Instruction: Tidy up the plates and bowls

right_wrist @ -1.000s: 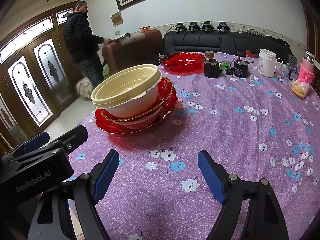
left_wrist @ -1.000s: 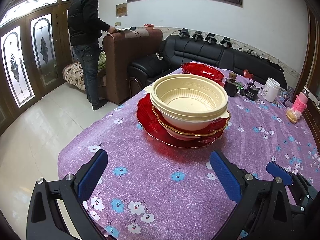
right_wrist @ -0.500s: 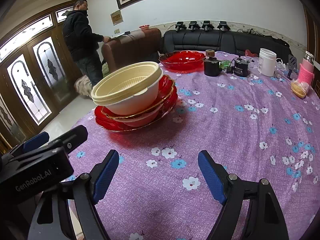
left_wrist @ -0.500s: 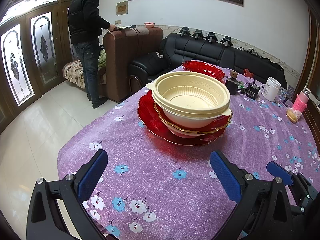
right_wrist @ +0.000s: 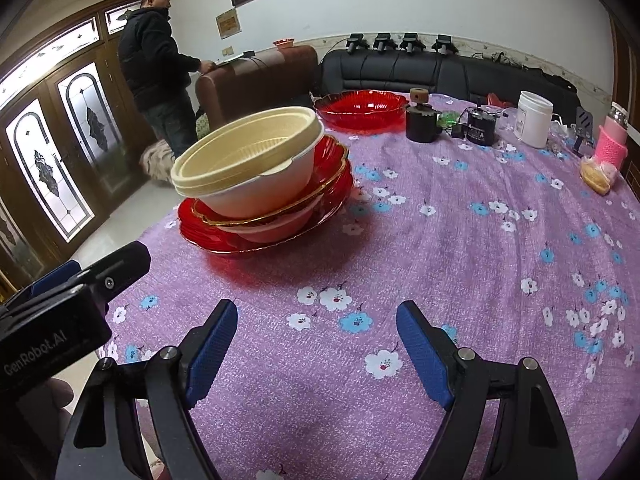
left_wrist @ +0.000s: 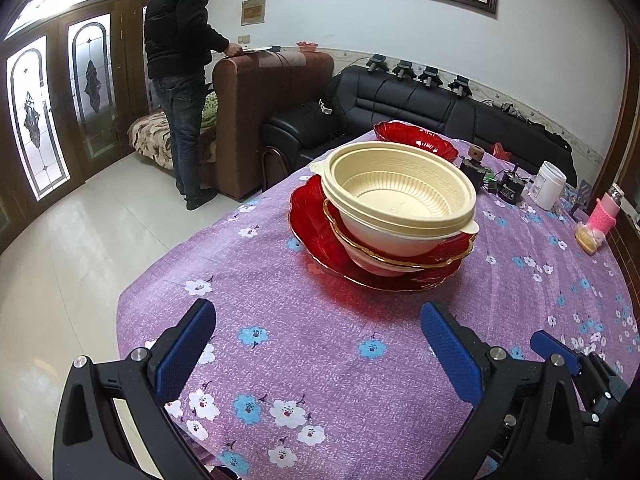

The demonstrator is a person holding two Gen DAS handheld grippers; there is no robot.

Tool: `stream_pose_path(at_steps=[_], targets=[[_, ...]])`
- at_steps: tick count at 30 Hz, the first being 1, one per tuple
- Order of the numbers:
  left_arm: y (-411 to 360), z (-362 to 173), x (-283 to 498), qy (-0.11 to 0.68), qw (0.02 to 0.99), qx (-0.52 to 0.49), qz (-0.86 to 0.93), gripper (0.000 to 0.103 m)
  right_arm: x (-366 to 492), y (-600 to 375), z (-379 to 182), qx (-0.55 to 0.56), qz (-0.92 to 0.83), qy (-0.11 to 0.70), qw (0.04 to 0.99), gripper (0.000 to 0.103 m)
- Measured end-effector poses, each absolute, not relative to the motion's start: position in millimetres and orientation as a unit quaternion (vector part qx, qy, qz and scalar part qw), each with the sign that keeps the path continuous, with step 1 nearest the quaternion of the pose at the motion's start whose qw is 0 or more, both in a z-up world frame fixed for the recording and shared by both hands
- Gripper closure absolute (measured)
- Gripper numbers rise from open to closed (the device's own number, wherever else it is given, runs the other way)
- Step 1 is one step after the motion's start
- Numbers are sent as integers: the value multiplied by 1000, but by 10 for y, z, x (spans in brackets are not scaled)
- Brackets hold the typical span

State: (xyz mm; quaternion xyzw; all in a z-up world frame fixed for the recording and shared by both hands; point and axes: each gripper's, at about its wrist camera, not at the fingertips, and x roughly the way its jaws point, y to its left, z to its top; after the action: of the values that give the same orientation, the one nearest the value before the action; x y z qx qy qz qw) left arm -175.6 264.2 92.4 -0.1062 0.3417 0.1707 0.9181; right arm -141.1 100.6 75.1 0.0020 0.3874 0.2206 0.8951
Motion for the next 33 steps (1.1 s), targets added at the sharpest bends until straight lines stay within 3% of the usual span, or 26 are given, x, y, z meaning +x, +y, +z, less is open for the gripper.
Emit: stream_pose_path(at_steps=[33], targets=[[2857,856,-1894,319,926,-134,153,1,-1502,1336,663,-12,231,393,890,17]])
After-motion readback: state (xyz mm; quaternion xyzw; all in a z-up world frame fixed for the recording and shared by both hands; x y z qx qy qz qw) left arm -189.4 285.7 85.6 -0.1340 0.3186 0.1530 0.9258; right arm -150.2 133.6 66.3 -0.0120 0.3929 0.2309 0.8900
